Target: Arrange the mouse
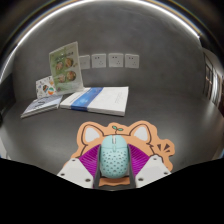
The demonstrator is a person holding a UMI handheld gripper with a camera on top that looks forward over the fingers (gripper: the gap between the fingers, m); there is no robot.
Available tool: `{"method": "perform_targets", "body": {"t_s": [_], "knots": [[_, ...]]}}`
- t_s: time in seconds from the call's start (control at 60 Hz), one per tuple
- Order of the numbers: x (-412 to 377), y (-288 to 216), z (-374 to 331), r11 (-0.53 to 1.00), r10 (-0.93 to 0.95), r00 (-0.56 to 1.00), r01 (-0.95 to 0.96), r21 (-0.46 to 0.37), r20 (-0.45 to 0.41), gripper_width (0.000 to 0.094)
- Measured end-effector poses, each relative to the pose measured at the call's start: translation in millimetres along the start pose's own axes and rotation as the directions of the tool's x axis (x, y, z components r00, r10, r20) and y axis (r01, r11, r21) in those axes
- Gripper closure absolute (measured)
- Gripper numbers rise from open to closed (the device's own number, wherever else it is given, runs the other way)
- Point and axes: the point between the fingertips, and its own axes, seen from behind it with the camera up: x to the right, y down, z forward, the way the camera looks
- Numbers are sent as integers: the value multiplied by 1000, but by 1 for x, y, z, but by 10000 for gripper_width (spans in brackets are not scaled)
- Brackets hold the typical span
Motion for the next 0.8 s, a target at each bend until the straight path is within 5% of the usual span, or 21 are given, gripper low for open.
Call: {"method": "perform_targets", "body": {"t_s": [0.15,0.233,0.283,0.533,0.8], "knots": [[-4,5,6,999,-7,1000,8,-35,28,373],[-3,6,-3,999,-9,999,11,-44,47,37],[-3,2,-17,1000,-9,998,10,-19,62,98],[10,-12,-143,991,96,979,-110,74,179,92],[86,46,-228,990,96,994,-102,102,56,100]]}}
